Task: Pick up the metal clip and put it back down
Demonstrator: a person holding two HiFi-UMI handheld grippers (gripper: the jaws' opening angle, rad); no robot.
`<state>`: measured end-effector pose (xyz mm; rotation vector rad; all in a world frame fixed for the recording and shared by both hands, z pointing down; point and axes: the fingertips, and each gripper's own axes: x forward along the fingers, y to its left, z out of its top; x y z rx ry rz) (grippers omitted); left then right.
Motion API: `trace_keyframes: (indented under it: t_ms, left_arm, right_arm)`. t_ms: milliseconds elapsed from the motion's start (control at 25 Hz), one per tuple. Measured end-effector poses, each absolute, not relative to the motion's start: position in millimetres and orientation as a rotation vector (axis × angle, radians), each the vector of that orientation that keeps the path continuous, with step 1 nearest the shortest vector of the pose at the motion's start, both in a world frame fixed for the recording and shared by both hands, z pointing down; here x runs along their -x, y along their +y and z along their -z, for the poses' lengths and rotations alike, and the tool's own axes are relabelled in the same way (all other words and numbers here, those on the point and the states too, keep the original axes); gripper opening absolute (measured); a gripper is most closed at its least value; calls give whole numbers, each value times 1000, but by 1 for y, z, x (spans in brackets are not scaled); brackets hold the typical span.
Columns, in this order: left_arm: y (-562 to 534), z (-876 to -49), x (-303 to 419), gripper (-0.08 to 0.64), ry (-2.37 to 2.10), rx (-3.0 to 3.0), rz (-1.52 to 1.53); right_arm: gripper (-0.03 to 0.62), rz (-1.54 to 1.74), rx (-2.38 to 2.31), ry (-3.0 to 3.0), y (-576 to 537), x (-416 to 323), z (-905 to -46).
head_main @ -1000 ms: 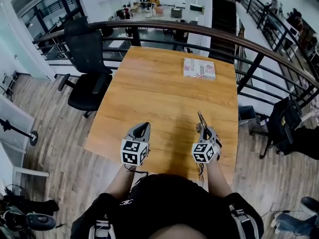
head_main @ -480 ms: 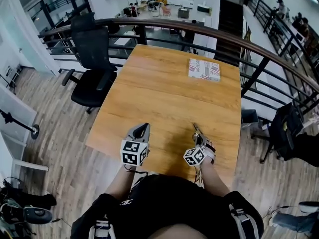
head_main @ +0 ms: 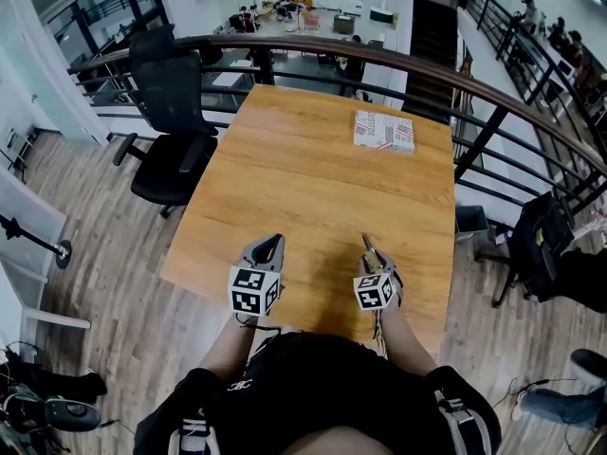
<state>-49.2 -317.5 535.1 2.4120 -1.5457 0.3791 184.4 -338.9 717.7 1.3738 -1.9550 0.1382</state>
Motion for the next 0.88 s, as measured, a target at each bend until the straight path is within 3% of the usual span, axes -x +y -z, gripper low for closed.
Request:
trace_keyframes:
  t_ms: [160, 280, 560, 880]
  left_arm:
    - [-321, -535, 37, 18, -1514, -2437, -381]
    - [-322, -535, 28, 18, -1491, -2456, -382]
    - [-324, -531, 10, 18, -1437, -2495, -383]
    - [-323, -527, 2, 18, -1422, -2527, -372]
  right_arm:
    - [151, -173, -1577, -2137, -356, -192, -642]
    - [17, -104, -1774, -2277, -358, -207, -567]
    - [12, 25, -1861, -2553, -323, -208, -459]
    - [14, 57, -1878, -2508, -311, -210, -455]
